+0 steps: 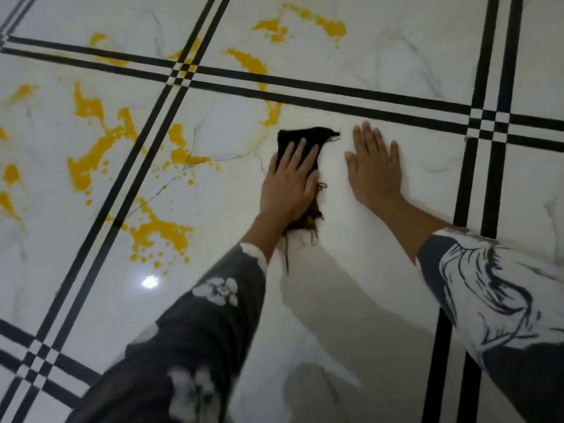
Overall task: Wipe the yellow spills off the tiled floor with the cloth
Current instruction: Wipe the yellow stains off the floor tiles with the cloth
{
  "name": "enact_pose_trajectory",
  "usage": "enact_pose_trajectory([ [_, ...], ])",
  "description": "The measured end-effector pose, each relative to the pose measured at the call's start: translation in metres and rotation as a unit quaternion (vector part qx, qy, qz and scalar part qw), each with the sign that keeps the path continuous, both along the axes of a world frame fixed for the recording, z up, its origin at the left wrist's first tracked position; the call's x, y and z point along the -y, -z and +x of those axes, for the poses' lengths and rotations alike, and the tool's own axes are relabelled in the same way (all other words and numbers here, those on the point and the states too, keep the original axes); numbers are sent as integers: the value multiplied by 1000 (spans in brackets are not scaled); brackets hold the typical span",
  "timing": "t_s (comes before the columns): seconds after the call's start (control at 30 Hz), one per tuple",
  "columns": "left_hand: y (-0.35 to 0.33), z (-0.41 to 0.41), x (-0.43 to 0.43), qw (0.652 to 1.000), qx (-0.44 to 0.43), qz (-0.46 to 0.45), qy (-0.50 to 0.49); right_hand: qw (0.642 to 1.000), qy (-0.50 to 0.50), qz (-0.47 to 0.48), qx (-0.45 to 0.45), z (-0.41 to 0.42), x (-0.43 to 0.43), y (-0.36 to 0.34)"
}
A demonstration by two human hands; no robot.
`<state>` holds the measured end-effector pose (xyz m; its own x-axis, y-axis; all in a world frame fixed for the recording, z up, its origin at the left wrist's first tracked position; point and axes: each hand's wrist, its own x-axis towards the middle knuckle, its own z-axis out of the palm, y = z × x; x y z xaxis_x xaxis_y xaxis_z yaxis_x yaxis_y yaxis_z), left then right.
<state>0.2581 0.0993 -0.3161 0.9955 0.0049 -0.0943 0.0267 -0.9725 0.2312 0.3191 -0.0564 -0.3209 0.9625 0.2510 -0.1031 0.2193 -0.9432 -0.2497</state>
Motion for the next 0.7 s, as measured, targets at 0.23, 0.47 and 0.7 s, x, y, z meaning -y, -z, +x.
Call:
enact_pose_trajectory([
  [0.23, 6, 3, -66, 987, 27, 15, -160, 999, 11, 14, 33, 11, -8, 6],
  [0.47, 2, 41, 19, 1000, 13, -2, -24, 999, 10, 13, 51, 11, -8, 10],
  [0.7, 7, 73, -58, 983, 36, 2, -178, 998, 19, 21, 53, 14, -8, 12],
])
